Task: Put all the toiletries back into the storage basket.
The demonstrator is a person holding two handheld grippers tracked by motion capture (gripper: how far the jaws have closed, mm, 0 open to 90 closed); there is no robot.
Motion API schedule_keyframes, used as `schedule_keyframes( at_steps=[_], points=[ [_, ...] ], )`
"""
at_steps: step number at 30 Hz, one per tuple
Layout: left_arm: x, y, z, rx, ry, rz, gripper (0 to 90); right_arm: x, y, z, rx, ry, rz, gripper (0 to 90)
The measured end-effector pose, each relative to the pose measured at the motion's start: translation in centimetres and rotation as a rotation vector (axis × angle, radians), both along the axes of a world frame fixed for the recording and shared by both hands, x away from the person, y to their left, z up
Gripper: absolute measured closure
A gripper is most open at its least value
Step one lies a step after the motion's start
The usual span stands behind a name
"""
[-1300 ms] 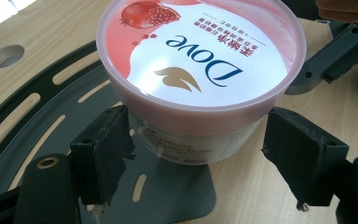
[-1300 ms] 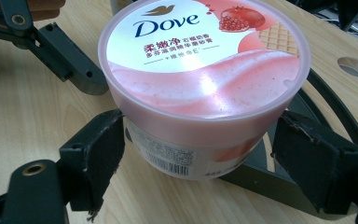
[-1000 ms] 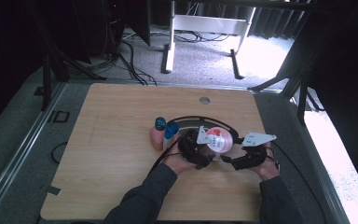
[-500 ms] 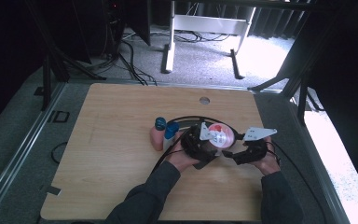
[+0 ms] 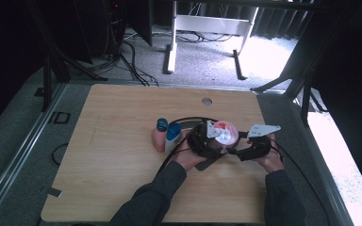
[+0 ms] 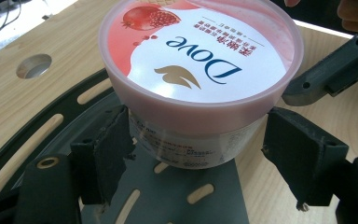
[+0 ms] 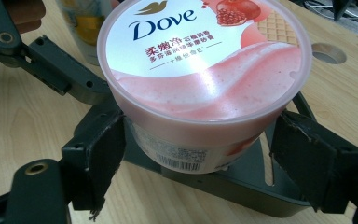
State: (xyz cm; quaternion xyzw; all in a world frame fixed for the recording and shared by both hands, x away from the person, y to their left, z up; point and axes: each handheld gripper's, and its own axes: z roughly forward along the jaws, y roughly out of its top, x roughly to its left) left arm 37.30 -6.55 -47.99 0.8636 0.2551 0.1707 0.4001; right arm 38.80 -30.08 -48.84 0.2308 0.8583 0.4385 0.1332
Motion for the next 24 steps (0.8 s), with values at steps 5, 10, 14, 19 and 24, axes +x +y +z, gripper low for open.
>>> schedule_keyframes(
  at_steps=[5, 10, 14, 19, 24],
  points=[
    [0.5, -0.4, -0.2, 0.012, -0.005, 0.003, 23.7, 0.6, -0.2, -0.2, -0.009, 0.006, -0.005, 18.1],
    [1.1, -0.8, -0.2, 0.021, -0.013, 0.016, 23.7, 1.1, -0.3, -0.3, 0.000, 0.013, -0.022, 18.1],
    [1.6, -1.1, -0.5, 0.028, -0.015, 0.022, 23.7, 1.6, -0.4, -0.5, -0.008, 0.019, -0.035, 18.4],
    [2.1, -1.5, -1.1, 0.020, -0.009, 0.032, 23.7, 2.1, -0.6, -1.0, -0.014, 0.033, -0.048, 18.4],
    [2.8, -1.8, -1.7, 0.011, 0.003, 0.041, 23.7, 2.7, -0.7, -1.3, -0.033, 0.045, -0.065, 19.6]
  ],
)
